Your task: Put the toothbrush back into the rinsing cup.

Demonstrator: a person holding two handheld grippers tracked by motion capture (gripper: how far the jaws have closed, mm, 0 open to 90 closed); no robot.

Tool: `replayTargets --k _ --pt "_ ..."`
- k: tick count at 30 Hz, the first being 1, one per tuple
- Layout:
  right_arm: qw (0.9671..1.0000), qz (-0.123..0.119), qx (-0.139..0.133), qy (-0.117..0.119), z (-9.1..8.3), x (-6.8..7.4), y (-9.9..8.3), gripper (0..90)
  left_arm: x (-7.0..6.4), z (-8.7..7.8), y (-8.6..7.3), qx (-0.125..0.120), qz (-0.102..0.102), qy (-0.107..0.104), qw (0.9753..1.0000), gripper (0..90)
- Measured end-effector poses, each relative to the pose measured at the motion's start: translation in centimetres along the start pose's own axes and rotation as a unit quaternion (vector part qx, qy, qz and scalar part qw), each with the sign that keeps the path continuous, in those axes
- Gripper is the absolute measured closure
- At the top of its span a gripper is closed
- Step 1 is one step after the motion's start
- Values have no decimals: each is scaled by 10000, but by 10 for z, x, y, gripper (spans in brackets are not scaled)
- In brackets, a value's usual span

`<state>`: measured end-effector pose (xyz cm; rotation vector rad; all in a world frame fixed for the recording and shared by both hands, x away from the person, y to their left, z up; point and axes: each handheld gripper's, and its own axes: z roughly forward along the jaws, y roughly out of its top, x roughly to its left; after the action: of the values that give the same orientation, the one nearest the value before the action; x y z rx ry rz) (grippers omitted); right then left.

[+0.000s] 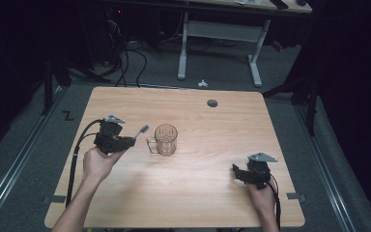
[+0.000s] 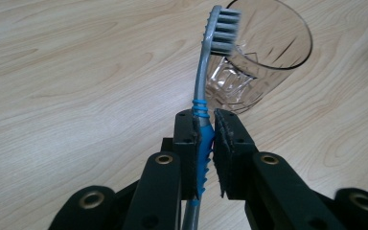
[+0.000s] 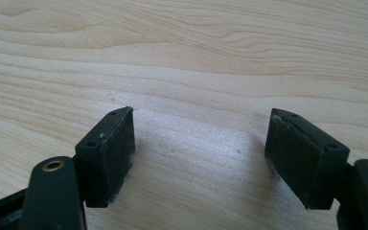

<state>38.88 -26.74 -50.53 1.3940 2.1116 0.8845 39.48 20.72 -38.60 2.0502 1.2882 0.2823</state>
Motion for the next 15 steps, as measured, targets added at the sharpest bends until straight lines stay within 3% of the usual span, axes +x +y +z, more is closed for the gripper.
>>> replayTargets --k 5,15 --pt "10000 1 0 0 0 0 0 258 -7 1 2 -45 40 -184 9998 800" --pt "10000 1 1 -1 0 0 0 258 -14 5 4 -226 96 -313 9992 800"
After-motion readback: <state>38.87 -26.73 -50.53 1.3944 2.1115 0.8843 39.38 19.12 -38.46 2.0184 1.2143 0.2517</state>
